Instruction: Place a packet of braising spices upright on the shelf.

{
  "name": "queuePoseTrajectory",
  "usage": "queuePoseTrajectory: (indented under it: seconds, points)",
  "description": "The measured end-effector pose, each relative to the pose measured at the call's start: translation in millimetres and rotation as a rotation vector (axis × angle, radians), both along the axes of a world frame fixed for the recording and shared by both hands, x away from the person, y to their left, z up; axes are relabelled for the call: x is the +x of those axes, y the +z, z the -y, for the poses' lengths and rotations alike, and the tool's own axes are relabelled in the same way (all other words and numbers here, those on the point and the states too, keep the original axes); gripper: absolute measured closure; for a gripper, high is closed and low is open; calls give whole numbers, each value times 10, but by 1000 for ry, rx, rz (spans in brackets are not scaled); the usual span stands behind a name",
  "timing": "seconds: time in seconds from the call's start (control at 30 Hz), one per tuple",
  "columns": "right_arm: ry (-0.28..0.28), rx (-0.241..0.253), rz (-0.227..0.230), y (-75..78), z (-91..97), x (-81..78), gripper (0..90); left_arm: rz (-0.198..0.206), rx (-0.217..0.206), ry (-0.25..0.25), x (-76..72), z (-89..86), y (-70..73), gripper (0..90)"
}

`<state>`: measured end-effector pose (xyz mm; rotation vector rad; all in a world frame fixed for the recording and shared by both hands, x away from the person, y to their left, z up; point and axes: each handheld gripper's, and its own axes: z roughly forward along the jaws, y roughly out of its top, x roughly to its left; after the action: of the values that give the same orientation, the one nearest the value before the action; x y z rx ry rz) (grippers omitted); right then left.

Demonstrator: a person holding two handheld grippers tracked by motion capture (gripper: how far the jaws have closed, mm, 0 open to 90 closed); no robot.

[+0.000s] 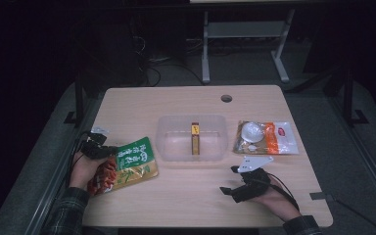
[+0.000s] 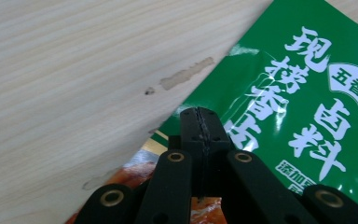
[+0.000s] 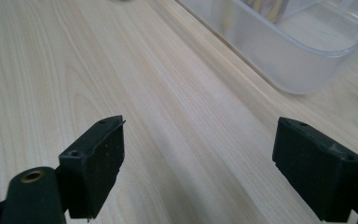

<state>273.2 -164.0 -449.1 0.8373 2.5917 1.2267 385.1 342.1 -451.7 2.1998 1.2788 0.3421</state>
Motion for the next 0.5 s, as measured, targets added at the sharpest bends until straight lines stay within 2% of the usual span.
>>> queuePoseTrajectory:
  seconds: [0.1, 0.2, 0.27, 0.3, 0.37, 0.43, 0.47, 0.5]
  points:
    - [-4, -5, -2, 1, -3, -7, 159, 0, 5, -40, -98, 48, -1, 900]
    - [-2, -7, -3, -2, 0, -3, 159, -20, 9, -81, -178, 68, 15, 900]
    - [-1, -8, -2, -4, -3, -3, 159, -21, 12, -90, -197, 73, 21, 900]
    - [2, -8, 2, -5, -6, -5, 160, -30, -8, -110, -236, 102, 27, 899]
    - [4, -7, 2, -4, -8, -6, 159, -26, -8, -119, -245, 127, 38, 900]
    - [-1, -8, 1, 3, -18, -6, 159, 6, -35, -154, -253, 250, 77, 899]
    - [-1, -8, 1, 3, -18, -6, 159, 6, -35, -154, -253, 250, 77, 899]
    - [-3, -9, 0, 2, -21, -5, 159, 28, -84, -177, -261, 418, 103, 899]
